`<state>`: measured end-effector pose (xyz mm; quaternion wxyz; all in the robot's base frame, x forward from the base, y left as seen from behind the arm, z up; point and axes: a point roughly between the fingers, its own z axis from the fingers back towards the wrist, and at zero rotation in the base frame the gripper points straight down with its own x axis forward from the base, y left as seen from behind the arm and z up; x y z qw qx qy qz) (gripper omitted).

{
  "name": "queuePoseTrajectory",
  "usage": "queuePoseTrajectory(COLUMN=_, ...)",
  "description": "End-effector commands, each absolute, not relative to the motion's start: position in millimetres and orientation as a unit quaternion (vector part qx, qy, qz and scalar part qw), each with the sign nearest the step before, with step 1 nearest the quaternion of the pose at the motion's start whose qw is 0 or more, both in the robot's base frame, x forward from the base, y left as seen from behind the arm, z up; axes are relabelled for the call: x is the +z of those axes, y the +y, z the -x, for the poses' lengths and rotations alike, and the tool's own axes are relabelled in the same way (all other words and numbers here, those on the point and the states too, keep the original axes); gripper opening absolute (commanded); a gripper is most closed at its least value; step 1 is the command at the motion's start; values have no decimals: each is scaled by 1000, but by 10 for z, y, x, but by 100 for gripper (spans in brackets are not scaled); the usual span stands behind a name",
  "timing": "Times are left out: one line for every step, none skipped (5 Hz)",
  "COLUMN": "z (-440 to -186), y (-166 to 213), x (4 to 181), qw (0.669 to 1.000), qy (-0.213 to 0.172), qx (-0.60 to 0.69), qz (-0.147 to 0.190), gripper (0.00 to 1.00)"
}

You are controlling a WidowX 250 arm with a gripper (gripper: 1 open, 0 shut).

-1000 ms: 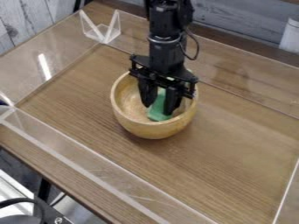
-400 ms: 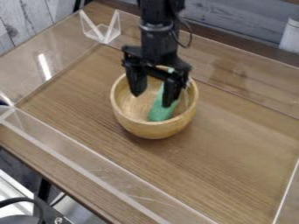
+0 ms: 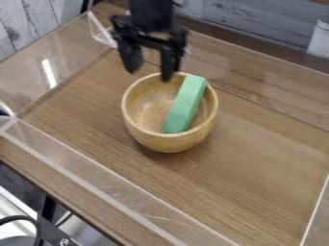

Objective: Put the green block in the brown bowl

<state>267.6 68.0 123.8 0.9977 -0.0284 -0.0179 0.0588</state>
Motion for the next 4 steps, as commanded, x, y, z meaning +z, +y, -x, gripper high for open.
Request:
queuePoseTrajectory(z=-2670, y=982, x=1563, qw=995, qy=-62, qx=75, qz=9, gripper=100)
queuePoseTrajectory(z=-2570, y=1329, x=1575, qw=991, qy=-64, qx=118, qz=-4, gripper=100)
queuePoseTrajectory(z=-2468, y=1613, x=1477, qw=988, qy=-55, qx=142, qz=-22, gripper=100)
queuePoseTrajectory(z=-2486, y=1702, x=1332, qw=987, qy=-42, qx=150, qz=-28, gripper=100)
